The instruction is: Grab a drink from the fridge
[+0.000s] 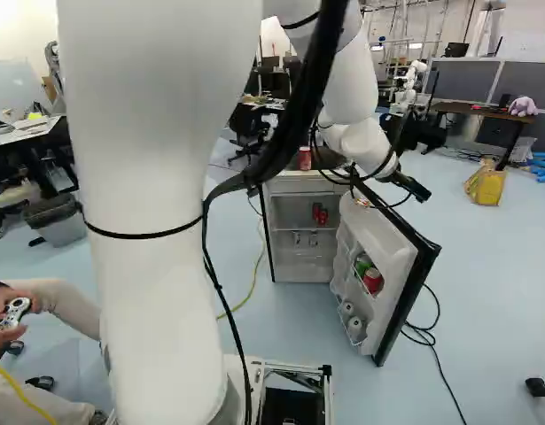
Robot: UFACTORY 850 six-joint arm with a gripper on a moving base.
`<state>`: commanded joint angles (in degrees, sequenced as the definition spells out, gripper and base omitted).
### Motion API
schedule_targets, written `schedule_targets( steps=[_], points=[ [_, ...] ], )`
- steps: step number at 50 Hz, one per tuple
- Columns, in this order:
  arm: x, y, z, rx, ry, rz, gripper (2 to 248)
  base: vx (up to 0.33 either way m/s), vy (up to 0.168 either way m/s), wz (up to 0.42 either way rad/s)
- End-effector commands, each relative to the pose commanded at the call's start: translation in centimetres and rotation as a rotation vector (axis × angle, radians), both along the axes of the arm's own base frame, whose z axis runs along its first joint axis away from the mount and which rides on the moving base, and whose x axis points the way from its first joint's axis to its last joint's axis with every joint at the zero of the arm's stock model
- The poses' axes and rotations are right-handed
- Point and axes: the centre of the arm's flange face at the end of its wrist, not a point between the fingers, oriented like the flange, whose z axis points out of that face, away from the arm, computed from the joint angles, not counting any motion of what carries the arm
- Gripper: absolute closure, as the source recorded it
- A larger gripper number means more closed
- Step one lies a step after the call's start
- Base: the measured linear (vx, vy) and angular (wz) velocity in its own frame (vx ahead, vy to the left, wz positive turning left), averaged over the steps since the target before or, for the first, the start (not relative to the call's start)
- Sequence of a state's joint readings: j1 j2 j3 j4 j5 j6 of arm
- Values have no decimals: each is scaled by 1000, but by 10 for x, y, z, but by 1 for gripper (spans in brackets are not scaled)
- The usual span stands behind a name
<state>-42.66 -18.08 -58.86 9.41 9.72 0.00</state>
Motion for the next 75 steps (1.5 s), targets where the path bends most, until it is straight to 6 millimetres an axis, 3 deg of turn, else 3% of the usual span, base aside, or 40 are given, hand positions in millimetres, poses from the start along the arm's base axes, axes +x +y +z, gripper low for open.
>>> schedule_targets(
  steps=[75],
  points=[
    [38,-121,-31,161,108,-67,3,0,0,0]
  ],
)
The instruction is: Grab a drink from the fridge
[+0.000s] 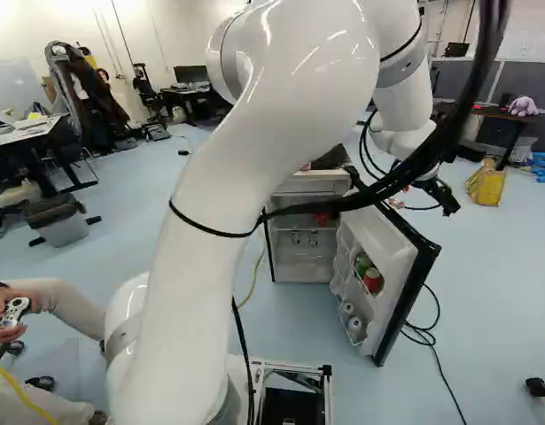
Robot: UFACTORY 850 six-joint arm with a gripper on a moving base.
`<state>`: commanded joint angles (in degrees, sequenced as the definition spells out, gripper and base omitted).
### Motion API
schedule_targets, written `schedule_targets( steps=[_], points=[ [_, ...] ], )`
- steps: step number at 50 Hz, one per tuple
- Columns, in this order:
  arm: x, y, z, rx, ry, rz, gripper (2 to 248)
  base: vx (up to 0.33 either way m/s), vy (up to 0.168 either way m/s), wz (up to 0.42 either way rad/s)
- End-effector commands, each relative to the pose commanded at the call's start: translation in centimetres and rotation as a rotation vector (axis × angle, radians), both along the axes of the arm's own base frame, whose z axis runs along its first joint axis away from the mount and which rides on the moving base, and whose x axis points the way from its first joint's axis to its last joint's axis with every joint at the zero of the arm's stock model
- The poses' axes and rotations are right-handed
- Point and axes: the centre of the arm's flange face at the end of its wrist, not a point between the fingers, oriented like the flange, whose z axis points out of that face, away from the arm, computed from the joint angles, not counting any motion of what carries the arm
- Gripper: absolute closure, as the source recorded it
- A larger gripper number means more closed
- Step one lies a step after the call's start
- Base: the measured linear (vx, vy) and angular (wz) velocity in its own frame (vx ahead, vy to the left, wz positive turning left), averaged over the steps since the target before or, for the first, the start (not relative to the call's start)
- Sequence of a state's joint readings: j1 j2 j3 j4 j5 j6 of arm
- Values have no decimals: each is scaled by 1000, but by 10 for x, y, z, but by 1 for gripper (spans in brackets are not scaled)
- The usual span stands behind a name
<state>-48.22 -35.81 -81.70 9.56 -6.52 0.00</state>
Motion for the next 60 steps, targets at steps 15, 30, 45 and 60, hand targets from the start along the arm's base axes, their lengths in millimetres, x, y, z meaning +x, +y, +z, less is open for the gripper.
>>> schedule_targets(
  steps=[15,30,45,60],
  points=[
    [-1,-13,-6,57,37,-5,3,0,0,0],
    [-4,-8,-10,123,83,4,3,0,0,0],
    [-7,-3,-14,189,129,14,3,0,0,0],
    [-9,1,-16,231,158,20,3,0,0,0]
  ],
)
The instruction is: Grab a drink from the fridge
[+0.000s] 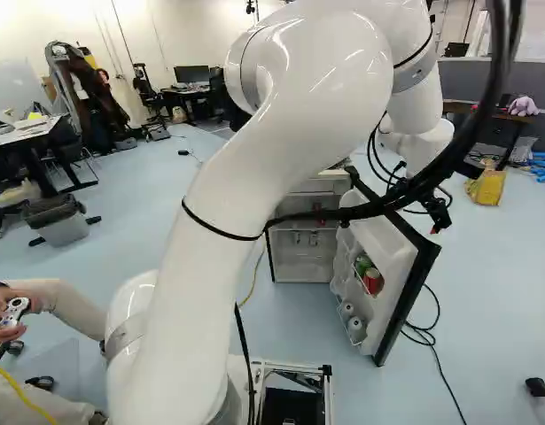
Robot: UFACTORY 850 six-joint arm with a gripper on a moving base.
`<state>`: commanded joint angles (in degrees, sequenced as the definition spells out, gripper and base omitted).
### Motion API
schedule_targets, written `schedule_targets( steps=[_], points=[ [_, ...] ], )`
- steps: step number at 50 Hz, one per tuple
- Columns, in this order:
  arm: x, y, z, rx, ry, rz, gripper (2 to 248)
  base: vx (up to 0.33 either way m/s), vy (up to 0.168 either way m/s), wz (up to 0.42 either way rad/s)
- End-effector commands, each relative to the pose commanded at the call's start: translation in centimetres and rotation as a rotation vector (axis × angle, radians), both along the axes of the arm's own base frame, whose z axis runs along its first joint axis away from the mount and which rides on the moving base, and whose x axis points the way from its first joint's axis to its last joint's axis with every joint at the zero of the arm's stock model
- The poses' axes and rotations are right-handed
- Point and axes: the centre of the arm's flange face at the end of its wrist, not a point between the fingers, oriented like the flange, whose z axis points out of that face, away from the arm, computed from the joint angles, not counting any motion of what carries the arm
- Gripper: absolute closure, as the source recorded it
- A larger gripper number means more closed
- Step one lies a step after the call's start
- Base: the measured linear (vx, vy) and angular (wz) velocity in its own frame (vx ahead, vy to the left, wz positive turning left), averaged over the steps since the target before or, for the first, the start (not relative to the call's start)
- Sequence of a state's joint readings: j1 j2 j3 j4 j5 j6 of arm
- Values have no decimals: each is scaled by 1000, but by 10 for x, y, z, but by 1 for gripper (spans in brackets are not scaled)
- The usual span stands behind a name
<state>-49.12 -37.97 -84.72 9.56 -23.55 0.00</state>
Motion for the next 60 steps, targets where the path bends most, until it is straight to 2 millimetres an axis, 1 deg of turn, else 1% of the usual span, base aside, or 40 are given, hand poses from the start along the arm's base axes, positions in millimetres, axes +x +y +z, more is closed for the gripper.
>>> schedule_targets(
  steps=[39,60],
  points=[
    [-1,0,0,4,3,-1,3,0,0,0],
    [-8,3,0,9,7,-6,3,0,0,0]
  ],
)
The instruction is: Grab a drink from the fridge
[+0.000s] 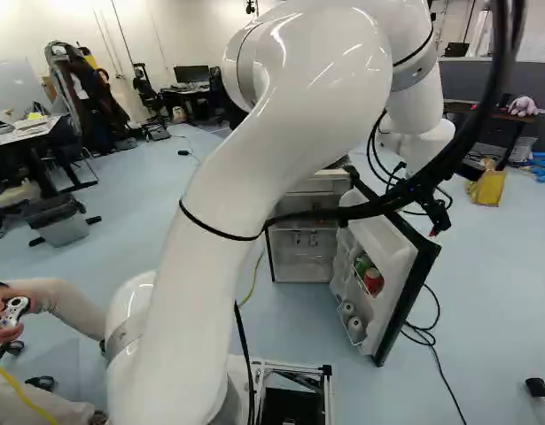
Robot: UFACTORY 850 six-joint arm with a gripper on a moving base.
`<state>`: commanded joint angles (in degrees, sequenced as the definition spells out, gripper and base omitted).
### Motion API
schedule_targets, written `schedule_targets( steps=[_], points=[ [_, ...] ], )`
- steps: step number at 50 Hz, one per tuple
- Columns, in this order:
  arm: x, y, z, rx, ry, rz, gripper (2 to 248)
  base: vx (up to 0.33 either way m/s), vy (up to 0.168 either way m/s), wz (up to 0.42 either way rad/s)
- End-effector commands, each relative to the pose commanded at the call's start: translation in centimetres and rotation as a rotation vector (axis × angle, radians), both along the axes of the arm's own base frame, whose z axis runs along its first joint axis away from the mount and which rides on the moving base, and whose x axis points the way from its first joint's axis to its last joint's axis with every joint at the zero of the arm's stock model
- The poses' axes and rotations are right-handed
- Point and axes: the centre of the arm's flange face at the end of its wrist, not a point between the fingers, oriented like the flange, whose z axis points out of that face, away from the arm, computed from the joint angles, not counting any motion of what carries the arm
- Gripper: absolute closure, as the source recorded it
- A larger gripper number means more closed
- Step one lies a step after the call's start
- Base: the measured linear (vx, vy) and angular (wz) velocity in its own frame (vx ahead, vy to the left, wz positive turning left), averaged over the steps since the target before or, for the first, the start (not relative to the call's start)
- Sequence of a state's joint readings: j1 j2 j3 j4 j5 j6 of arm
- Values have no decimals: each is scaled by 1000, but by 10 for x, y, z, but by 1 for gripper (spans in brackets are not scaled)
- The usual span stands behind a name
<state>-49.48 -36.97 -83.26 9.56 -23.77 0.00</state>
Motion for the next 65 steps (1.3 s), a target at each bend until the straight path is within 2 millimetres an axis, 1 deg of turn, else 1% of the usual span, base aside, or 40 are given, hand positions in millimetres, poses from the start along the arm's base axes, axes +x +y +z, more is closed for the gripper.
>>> schedule_targets(
  steps=[8,30,65],
  points=[
    [-4,3,4,0,0,-3,3,0,0,0],
    [-23,17,32,-16,-14,-9,3,0,0,0],
    [-49,42,36,14,10,-16,3,0,0,0]
  ],
)
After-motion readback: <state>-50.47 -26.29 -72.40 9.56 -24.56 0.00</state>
